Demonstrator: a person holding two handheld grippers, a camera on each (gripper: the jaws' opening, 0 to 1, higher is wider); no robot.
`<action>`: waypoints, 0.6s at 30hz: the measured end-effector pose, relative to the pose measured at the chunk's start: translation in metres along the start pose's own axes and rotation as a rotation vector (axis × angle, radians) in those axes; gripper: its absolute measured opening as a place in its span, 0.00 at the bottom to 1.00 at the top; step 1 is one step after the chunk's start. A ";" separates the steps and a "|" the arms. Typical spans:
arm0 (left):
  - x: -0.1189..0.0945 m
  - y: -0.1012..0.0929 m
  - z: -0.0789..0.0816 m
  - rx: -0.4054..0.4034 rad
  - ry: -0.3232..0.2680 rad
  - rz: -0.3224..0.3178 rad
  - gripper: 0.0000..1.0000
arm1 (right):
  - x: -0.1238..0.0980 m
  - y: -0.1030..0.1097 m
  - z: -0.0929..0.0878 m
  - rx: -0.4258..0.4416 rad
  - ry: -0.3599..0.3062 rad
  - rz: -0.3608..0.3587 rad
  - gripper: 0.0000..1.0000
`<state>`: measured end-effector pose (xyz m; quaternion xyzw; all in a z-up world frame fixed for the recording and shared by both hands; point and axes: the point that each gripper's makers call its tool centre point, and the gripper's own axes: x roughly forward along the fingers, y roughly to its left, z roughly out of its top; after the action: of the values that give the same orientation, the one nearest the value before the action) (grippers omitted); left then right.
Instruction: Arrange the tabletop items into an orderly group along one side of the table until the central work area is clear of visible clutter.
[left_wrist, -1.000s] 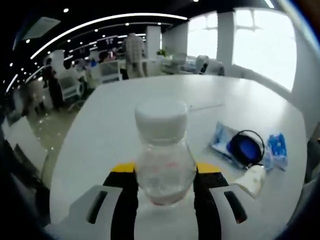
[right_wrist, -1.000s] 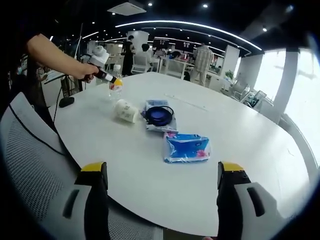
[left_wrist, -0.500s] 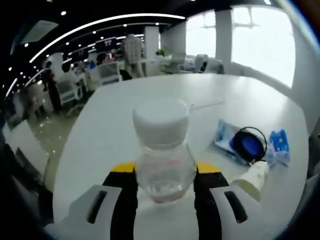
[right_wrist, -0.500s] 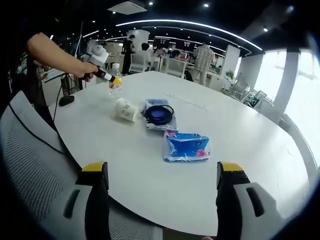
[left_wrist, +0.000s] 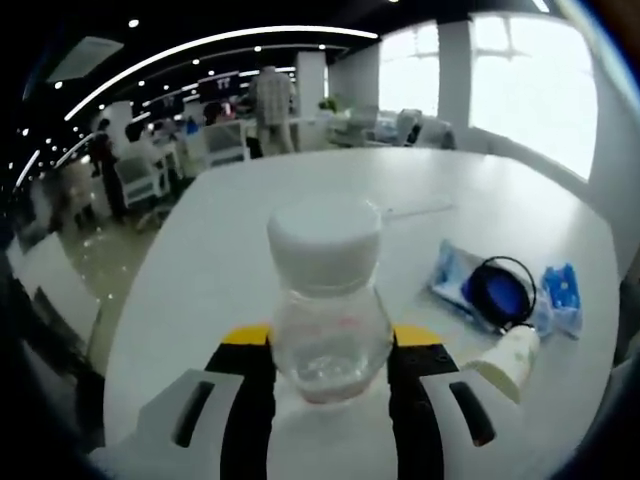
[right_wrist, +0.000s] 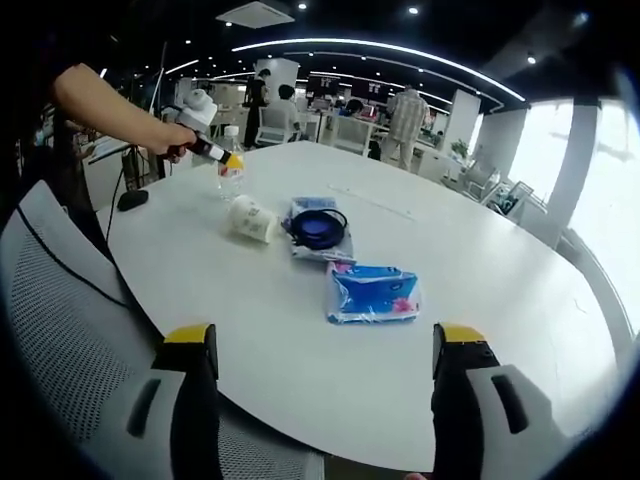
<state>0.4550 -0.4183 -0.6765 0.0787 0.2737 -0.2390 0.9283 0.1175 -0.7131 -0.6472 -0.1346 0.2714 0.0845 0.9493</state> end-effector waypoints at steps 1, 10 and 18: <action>0.000 0.000 0.000 -0.001 0.000 0.002 0.40 | 0.000 0.000 0.000 0.001 0.001 0.001 0.88; -0.001 0.000 -0.002 -0.027 -0.010 0.005 0.41 | 0.000 0.000 0.000 -0.001 0.000 0.002 0.88; -0.009 -0.009 -0.009 -0.020 -0.018 -0.020 0.48 | 0.000 0.001 0.002 -0.001 -0.007 0.003 0.88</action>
<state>0.4402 -0.4198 -0.6798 0.0644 0.2683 -0.2461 0.9291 0.1178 -0.7121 -0.6457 -0.1345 0.2683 0.0865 0.9500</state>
